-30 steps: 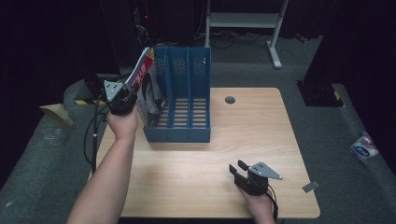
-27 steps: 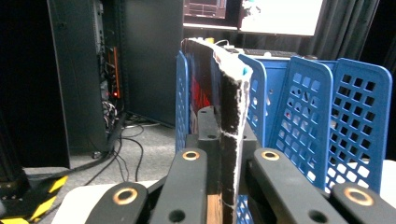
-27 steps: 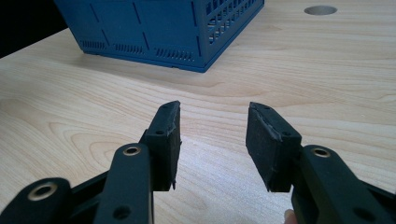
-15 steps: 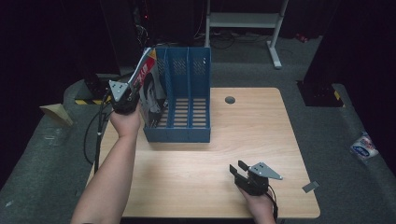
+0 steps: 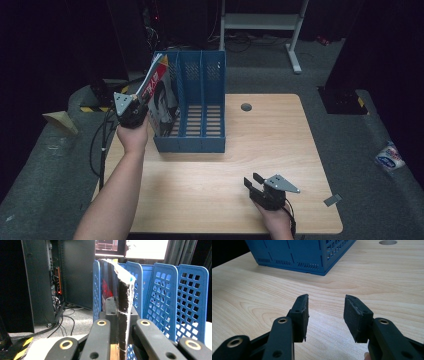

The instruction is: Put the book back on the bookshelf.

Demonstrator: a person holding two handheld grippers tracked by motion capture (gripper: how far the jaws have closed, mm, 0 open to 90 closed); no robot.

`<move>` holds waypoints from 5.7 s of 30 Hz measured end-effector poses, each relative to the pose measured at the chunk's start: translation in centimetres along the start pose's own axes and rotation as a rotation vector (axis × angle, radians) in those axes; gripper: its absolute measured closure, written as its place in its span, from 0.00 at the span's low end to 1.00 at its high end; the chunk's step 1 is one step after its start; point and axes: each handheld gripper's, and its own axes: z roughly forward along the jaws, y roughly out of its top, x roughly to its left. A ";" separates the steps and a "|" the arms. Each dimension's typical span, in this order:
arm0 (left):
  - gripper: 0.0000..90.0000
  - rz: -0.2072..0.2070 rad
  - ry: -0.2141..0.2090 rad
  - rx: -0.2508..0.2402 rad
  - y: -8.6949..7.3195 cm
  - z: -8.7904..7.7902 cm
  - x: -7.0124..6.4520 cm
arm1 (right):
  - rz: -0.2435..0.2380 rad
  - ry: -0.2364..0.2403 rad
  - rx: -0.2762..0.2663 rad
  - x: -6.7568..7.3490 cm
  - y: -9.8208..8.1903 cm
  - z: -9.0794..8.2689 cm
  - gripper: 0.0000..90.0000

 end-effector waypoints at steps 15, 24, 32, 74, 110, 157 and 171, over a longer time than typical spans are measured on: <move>0.94 -0.019 0.002 0.031 0.5 0.7 0.3 | 0.006 0.006 -0.001 0.0 0.0 0.0 0.61; 0.90 -0.017 0.007 0.035 0.6 1.0 0.1 | 0.013 0.002 -0.006 -0.2 0.0 -0.1 0.61; 0.85 -0.016 0.005 0.039 0.7 1.1 0.0 | 0.013 0.003 -0.006 -0.2 0.0 -0.1 0.61; 0.38 -0.049 0.009 0.124 1.6 1.2 0.6 | 0.013 0.011 -0.004 0.0 0.0 0.0 0.61; 0.00 -0.020 -0.053 0.225 1.9 0.7 1.2 | 0.010 0.019 0.004 0.0 0.0 0.3 0.60; 0.01 -0.082 -0.132 0.339 -5.2 -6.6 2.6 | -0.042 0.023 0.039 0.5 -0.2 1.0 0.59; 0.01 -0.018 -0.188 0.511 -12.5 -10.8 2.2 | -0.052 0.026 0.047 0.7 -0.3 1.0 0.59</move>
